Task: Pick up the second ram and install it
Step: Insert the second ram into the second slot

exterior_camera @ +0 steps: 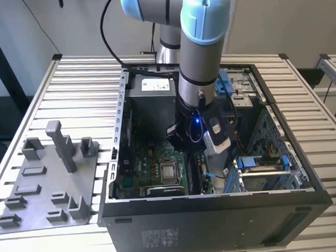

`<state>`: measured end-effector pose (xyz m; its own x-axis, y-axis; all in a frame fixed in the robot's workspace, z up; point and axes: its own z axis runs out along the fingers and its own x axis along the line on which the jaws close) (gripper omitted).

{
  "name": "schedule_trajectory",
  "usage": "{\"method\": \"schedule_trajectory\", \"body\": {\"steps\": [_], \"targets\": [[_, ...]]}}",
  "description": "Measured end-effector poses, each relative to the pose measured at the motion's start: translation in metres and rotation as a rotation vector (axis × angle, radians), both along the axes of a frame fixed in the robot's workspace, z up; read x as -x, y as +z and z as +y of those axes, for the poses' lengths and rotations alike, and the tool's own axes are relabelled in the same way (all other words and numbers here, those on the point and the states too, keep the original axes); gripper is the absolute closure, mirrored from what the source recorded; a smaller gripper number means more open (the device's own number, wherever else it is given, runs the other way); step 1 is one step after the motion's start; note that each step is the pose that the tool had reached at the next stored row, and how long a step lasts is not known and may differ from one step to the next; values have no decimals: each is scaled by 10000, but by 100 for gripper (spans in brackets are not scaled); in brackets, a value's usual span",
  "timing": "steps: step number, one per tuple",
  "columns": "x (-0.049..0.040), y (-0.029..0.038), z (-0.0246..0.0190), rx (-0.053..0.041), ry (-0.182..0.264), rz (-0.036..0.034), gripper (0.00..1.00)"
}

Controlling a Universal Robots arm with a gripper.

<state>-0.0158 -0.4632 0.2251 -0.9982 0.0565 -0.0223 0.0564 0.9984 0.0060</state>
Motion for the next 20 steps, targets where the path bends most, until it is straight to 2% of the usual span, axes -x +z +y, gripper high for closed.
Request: {"method": "schedule_trajectory", "body": {"steps": [14, 20], "targets": [[-25, -64, -6, -2, 15, 0, 86], [-25, -68, -6, 0, 18, 0, 86]]}}
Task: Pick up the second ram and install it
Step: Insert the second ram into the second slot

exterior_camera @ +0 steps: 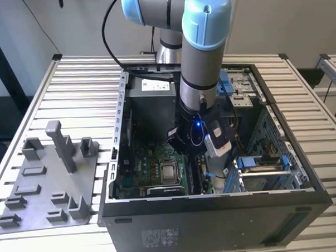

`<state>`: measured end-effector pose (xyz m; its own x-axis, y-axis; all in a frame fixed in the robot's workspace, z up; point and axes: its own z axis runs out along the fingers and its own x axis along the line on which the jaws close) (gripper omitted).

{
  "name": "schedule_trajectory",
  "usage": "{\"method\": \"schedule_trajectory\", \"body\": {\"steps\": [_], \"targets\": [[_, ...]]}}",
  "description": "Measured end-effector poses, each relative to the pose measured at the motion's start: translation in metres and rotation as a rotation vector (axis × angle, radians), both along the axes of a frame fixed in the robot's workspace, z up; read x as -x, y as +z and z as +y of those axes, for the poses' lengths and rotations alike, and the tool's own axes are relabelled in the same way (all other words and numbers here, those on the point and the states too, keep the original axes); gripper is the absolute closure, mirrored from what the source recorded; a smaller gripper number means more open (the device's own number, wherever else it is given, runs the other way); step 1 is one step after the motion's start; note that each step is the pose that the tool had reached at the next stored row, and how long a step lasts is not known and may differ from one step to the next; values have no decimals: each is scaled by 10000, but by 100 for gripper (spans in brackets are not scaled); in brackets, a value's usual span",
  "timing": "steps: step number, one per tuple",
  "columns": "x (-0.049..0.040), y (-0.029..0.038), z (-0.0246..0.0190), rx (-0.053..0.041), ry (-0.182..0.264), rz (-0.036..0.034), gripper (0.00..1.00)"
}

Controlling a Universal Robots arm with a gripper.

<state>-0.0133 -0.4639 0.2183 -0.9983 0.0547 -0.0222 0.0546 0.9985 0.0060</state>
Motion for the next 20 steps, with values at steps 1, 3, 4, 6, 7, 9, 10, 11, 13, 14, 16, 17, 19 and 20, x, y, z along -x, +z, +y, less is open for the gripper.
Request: {"method": "schedule_trajectory", "body": {"steps": [1, 3, 4, 6, 7, 9, 10, 11, 13, 14, 16, 17, 19, 20], "targets": [[0, 0, 0, 0, 0, 0, 86], [0, -1, 0, 0, 0, 0, 86], [0, -1, 0, 0, 2, 0, 86], [0, -1, 0, 0, 13, -13, 86], [-1, -1, 0, -1, 30, -14, 86], [-2, -2, 0, -2, 104, -20, 86], [-2, -1, 0, -2, 147, -24, 86], [-3, -1, 0, -2, 192, -27, 86], [-4, -1, 0, -1, 312, -34, 86], [-4, -1, 0, -1, 388, -38, 86], [-5, -1, 0, -1, 456, -40, 86], [-6, -1, 0, -1, 476, -41, 86], [-9, -5, 0, -13, 494, -40, 86], [-11, -10, 0, -24, 495, -40, 86]]}}
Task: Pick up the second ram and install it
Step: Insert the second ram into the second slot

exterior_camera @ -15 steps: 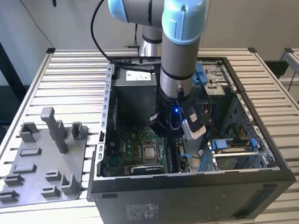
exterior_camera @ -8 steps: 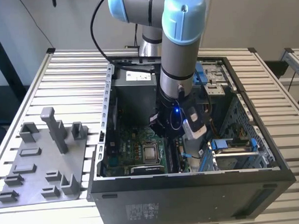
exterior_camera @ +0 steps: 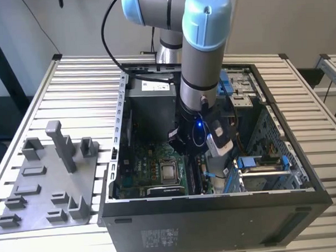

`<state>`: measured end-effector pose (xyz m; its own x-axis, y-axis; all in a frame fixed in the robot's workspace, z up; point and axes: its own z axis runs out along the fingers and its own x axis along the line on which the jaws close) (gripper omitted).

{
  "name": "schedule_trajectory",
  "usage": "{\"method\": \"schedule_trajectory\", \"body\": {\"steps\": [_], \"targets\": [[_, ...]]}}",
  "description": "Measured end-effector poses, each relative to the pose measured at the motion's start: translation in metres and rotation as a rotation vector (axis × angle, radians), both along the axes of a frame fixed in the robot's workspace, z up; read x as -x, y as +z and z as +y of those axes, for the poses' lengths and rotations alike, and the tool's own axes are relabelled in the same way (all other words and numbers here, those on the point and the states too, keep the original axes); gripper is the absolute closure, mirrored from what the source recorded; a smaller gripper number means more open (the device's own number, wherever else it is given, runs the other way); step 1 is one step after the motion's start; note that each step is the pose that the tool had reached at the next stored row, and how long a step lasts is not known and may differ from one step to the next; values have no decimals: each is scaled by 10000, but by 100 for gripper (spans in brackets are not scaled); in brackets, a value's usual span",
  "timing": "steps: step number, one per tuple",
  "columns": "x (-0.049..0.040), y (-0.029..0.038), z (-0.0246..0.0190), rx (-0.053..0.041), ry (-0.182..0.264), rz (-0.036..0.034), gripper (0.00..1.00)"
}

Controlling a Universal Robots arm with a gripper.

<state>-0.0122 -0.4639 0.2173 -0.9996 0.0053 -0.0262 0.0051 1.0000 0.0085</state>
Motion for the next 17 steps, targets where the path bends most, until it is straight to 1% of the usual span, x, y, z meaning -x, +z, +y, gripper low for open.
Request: {"method": "schedule_trajectory", "body": {"steps": [6, 15, 16, 17], "targets": [[-4, -67, -5, -40, 1, 9, 86], [-4, -73, -4, -49, -2, 12, 85], [-4, -73, -5, -48, -2, 11, 79], [-4, -71, -5, -45, -2, 12, 79]]}}
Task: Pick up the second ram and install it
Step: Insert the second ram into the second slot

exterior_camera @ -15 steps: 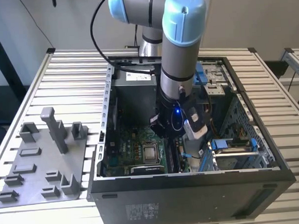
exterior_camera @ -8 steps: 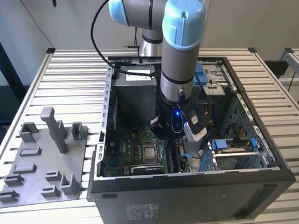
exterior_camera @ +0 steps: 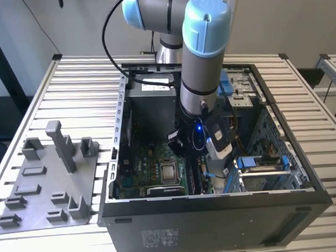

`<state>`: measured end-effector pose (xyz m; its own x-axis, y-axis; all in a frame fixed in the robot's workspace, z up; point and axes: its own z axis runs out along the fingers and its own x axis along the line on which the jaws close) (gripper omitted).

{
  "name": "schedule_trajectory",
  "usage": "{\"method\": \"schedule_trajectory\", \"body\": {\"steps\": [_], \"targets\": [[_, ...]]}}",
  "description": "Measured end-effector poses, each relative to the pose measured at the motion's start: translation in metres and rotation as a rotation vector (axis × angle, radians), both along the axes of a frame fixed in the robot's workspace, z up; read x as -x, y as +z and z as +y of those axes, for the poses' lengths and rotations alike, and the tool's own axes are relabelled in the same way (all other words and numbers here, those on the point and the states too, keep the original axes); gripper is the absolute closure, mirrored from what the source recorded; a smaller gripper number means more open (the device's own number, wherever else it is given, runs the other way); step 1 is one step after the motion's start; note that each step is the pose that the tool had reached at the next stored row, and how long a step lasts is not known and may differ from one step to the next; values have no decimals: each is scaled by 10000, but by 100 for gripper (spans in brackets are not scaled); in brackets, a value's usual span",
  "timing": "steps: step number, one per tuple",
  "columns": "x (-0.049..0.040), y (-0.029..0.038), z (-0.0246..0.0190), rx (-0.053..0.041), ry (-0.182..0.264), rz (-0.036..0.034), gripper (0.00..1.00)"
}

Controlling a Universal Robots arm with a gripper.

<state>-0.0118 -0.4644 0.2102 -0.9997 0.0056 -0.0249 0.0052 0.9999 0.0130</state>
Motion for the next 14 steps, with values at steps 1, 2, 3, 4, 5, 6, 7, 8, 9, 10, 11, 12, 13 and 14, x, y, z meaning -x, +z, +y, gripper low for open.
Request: {"method": "schedule_trajectory", "body": {"steps": [1, 2, 3, 4, 5, 6, 7, 8, 9, 10, 11, 12, 13, 14], "targets": [[-2, 5, -1, 3, 0, 3, 72], [-2, 29, -1, -8, -2, 4, 72], [-1, 58, -1, -24, -6, 3, 72], [-1, 104, -1, -23, -13, 4, 72], [-1, 148, -1, -26, -15, 4, 72], [-1, 193, -1, -26, -16, 5, 72], [-1, 239, -1, -26, -16, 4, 72], [-1, 286, -1, -25, -16, 4, 72], [-1, 325, -1, -24, -16, 5, 72], [-2, 330, 0, -25, -15, 4, 72], [-2, 329, 0, -27, -15, 3, 72], [-2, 329, 0, -27, -15, 3, 72], [-2, 330, -1, -26, -15, 4, 72], [-2, 329, -1, -27, -15, 3, 74]]}}
